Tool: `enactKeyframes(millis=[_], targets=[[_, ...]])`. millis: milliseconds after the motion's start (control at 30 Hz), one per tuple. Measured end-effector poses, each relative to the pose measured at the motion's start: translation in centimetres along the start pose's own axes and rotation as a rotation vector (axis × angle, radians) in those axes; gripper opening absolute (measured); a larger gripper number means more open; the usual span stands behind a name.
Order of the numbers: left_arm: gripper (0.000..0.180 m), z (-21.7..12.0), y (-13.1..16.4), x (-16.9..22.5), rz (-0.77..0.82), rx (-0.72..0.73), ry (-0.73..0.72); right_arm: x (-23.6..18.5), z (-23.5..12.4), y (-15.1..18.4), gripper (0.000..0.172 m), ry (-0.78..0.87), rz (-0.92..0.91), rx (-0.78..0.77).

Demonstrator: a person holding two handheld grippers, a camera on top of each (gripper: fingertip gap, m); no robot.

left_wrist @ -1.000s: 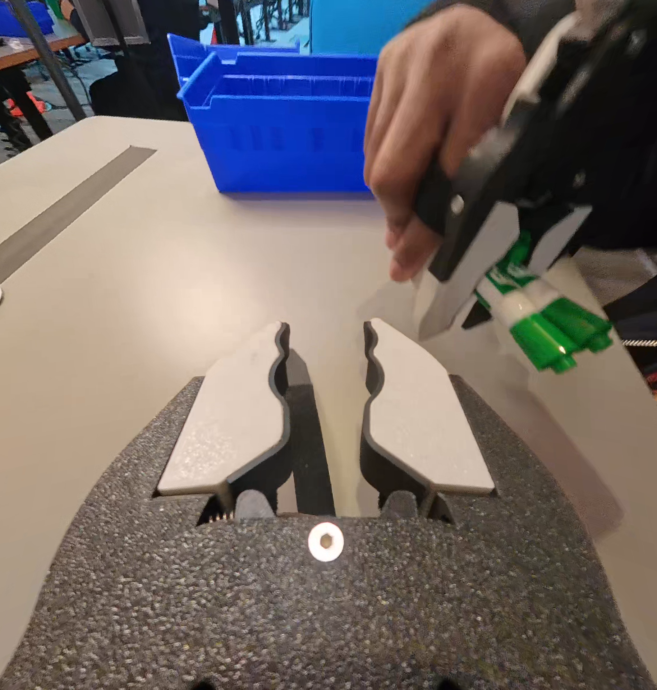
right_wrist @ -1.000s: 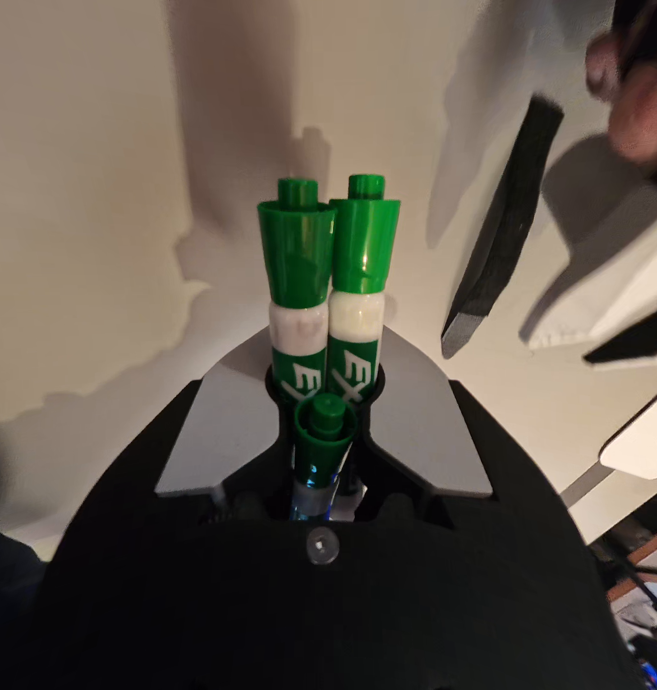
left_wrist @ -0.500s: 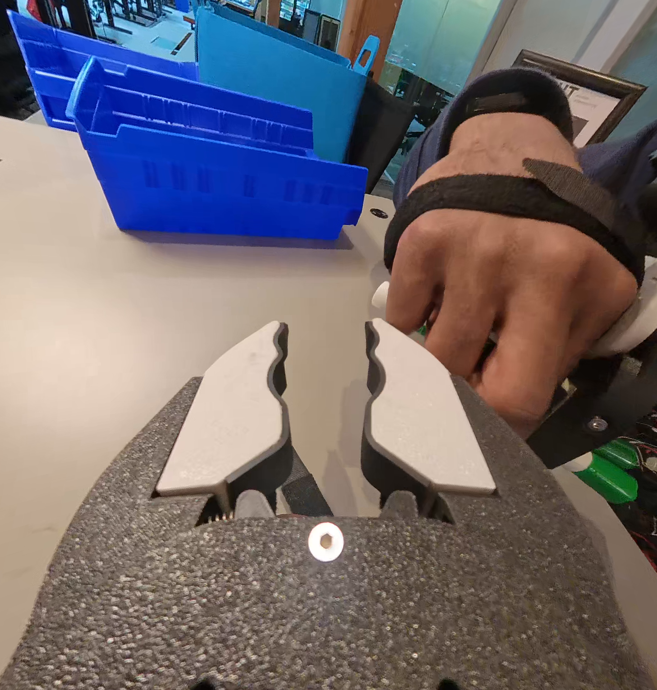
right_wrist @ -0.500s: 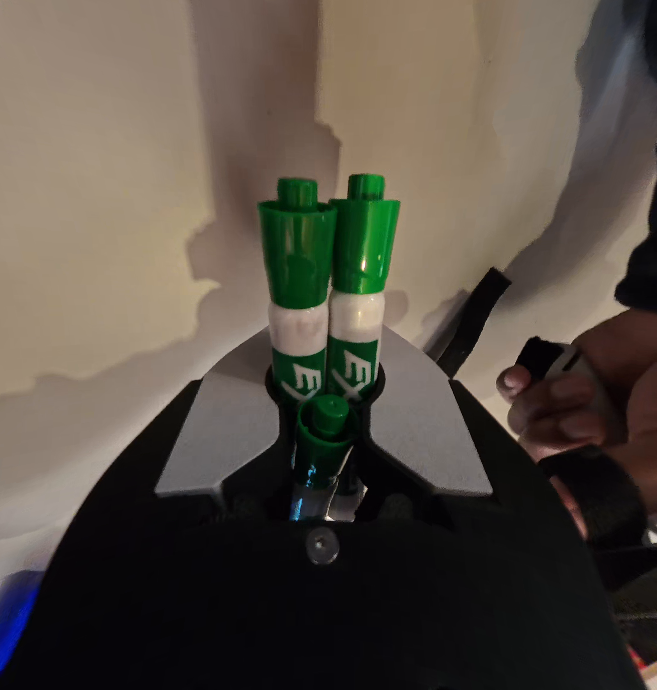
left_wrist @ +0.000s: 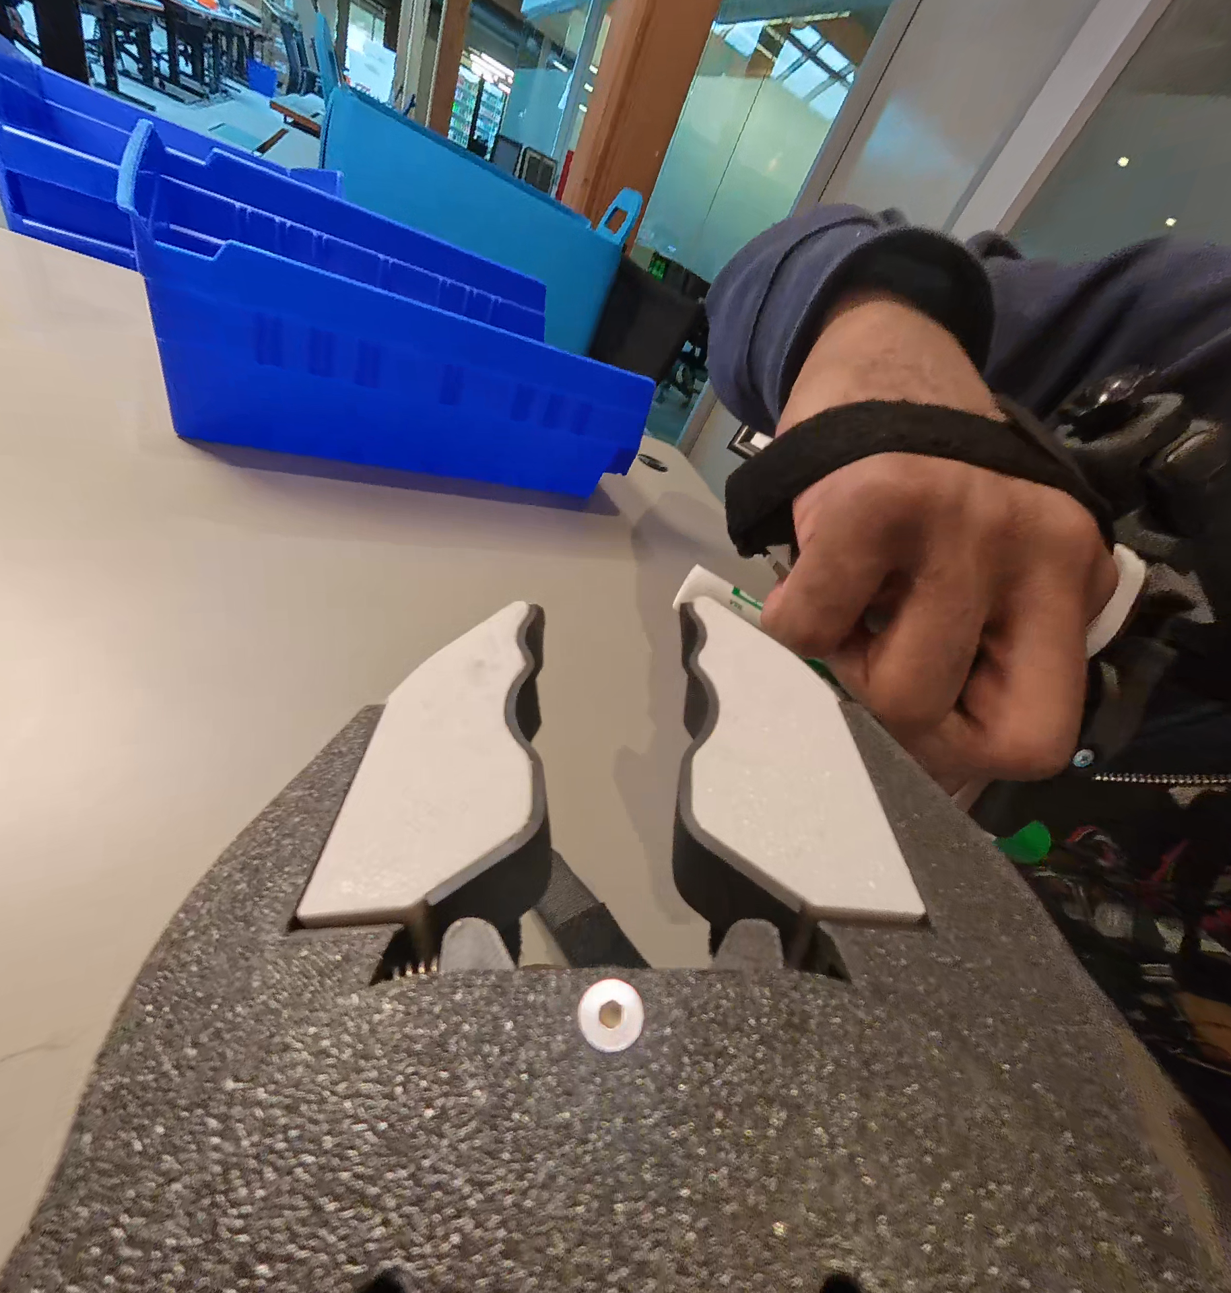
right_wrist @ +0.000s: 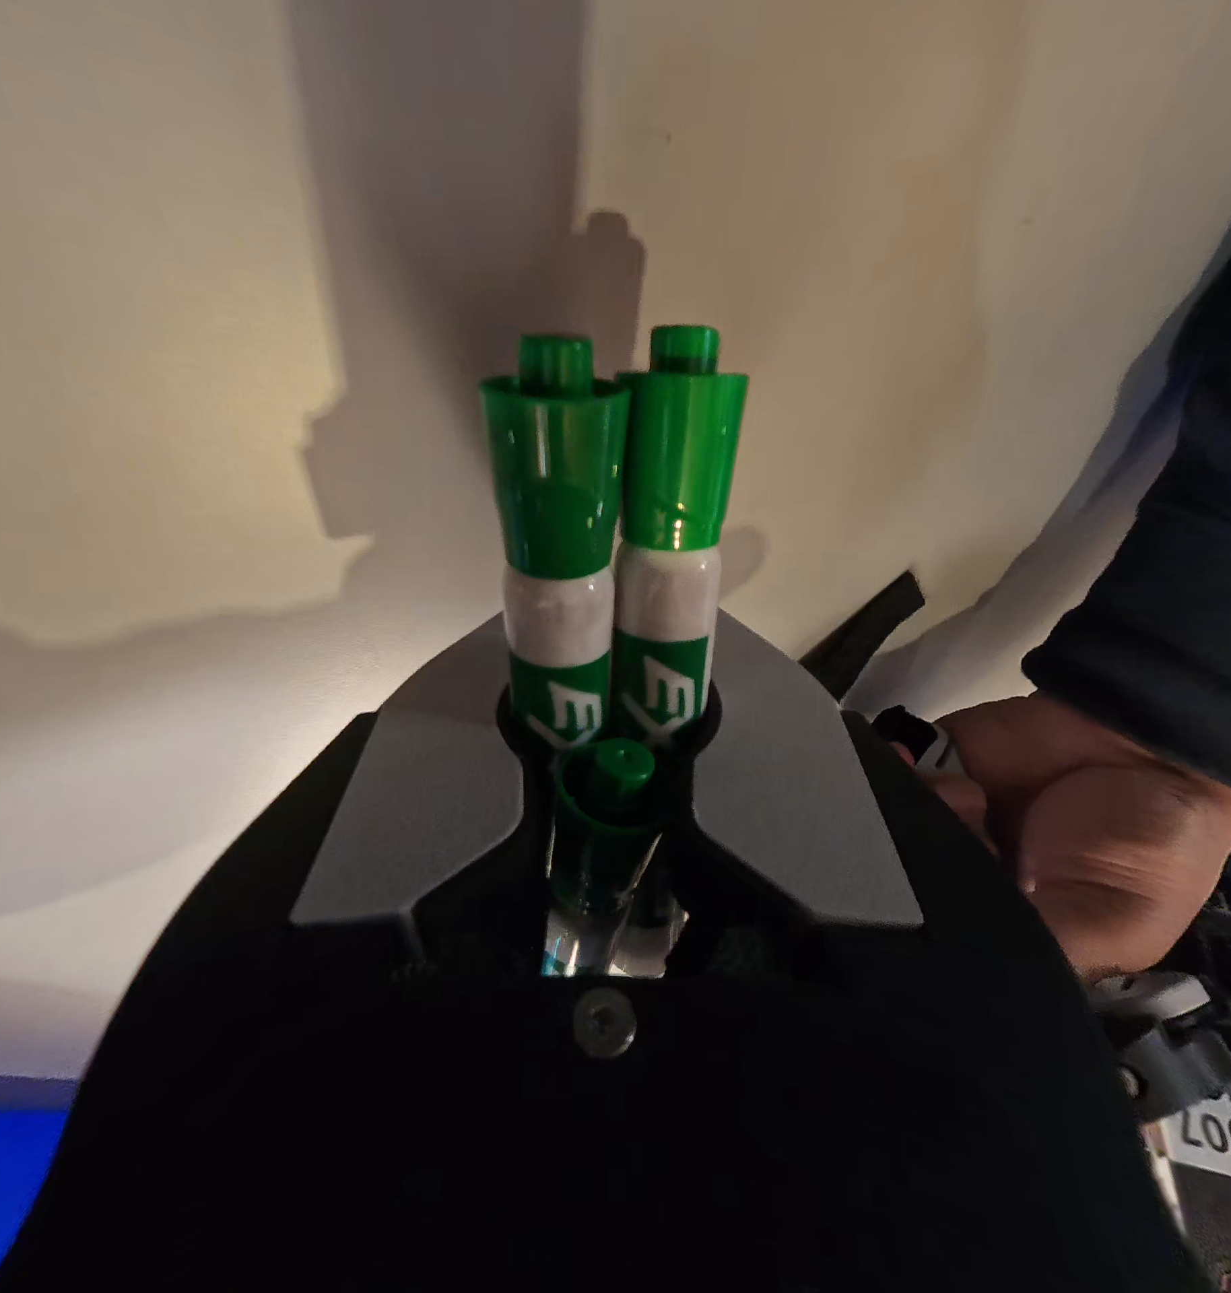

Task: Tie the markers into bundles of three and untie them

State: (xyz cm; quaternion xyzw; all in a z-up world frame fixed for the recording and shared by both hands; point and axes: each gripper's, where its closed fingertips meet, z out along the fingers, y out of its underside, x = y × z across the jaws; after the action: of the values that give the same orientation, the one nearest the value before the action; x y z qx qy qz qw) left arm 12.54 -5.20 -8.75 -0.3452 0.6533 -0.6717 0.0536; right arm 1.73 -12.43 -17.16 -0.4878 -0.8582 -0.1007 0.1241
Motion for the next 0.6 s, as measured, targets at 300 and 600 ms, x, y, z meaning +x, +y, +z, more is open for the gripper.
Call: enactKeyframes(millis=[300,600], targets=[[0.007,1.9,2.0,1.4,-0.043,-0.099,0.002,0.2,-0.6,-1.2,0.041,0.072,-0.093,0.018],[0.0,3.6,3.7,3.5,0.038,-0.208,0.052,0.1,-0.6,-1.9,0.041,0.072,-0.101,0.041]])
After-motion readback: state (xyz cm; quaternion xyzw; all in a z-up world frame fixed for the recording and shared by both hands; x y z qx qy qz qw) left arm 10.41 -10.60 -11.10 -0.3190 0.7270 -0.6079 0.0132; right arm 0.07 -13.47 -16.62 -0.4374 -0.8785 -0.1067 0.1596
